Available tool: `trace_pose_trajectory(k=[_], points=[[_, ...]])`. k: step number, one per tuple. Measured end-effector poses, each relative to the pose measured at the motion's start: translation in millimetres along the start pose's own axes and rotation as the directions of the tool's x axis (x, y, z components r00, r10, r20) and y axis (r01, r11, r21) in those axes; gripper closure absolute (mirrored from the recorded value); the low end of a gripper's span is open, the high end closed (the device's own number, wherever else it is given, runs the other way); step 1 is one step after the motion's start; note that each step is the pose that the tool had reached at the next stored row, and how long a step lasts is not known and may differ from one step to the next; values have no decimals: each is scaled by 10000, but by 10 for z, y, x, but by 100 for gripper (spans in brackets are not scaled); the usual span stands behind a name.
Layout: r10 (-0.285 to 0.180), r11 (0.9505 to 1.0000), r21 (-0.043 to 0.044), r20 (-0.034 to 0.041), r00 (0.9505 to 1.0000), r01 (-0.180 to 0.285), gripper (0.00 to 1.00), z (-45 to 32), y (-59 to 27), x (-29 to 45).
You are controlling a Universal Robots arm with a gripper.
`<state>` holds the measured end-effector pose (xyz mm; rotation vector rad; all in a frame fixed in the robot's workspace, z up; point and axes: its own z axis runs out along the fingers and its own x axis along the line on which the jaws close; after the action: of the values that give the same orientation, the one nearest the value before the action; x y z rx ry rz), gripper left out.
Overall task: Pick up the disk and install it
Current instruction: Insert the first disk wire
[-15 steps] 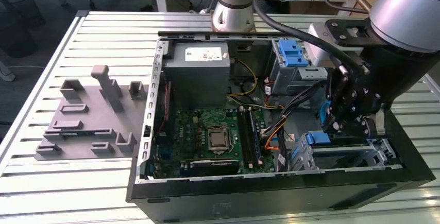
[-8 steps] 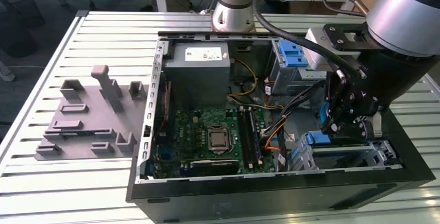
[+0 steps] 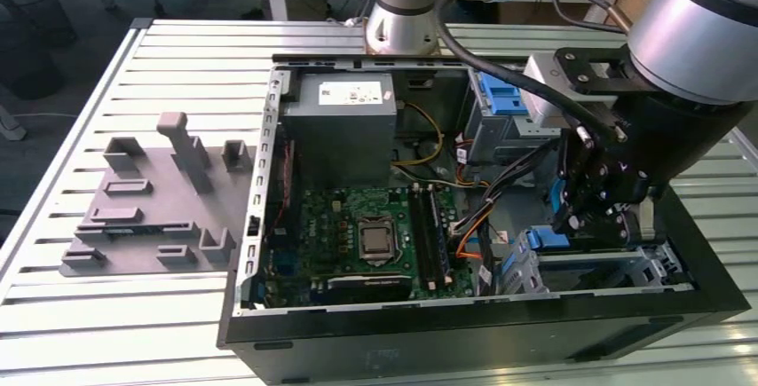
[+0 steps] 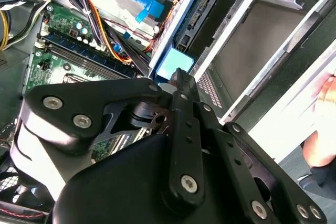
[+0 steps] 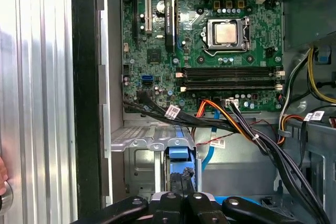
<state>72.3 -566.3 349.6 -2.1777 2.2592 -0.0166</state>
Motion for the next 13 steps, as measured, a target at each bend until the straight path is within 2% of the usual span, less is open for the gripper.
trace_pose_trajectory(k=[13], points=[[1, 10000, 0, 2, 10000, -1, 89, 9, -134, -5]])
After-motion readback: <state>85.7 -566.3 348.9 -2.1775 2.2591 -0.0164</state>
